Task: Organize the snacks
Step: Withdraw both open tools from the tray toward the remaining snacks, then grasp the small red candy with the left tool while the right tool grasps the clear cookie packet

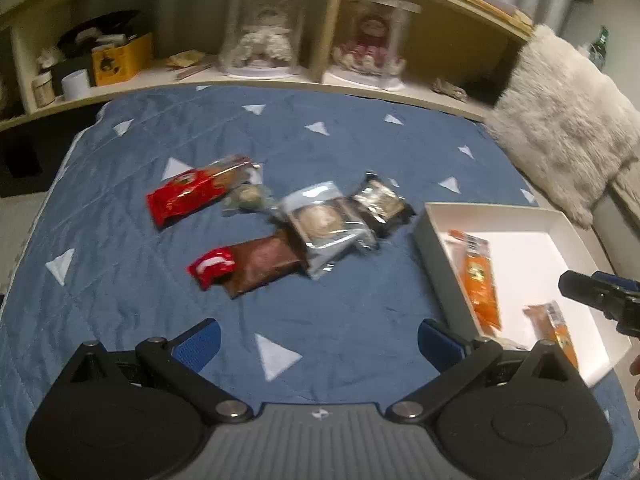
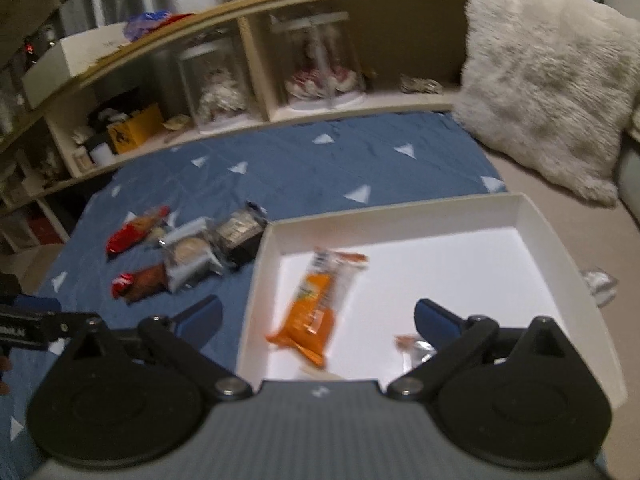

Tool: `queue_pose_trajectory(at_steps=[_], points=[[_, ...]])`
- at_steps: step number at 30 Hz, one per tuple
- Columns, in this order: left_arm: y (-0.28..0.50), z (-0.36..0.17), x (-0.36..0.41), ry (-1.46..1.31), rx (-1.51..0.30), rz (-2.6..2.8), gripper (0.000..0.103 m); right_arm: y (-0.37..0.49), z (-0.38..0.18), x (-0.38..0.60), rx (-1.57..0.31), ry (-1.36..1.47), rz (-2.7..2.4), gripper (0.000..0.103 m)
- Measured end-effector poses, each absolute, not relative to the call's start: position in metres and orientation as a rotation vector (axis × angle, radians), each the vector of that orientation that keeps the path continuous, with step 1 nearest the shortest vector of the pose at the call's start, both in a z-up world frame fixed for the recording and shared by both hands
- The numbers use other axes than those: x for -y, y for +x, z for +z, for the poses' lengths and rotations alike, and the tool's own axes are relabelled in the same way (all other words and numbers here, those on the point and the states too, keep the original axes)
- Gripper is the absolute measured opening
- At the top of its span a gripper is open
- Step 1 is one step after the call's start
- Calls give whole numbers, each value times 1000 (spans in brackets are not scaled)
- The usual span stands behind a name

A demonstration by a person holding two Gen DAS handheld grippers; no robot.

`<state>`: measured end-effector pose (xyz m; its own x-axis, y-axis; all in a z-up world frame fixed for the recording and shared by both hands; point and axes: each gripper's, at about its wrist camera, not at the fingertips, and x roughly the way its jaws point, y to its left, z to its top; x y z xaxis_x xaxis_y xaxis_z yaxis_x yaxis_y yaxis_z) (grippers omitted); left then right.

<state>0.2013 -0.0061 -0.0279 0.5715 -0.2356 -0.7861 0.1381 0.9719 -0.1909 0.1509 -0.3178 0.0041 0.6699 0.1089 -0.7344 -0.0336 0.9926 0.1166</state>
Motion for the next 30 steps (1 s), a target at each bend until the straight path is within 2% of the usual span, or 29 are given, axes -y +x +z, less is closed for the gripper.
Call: queue_pose_trajectory(at_steps=[8,15,22,25,27,30], points=[[226,-43,-26,-183,-930,-150,103,174,-2,284,-771,27,149,103],[255,-53,-54,-338,-873,-88,103,195,-10,253,-641,29,212,103],[279,-77,-84,-577,-878,-84,103,234,-32,216,-723,-76,265,103],[284,-88,-86,-627,-925,-73,99,249,-40,204,-761,-78,289,102],[287,-95,-83,-612,-957,-61,89,255,-46,199,-782,-66,327,100],[290,-106,-80,-605,-1000,-50,82,268,-57,191,-815,-61,354,97]])
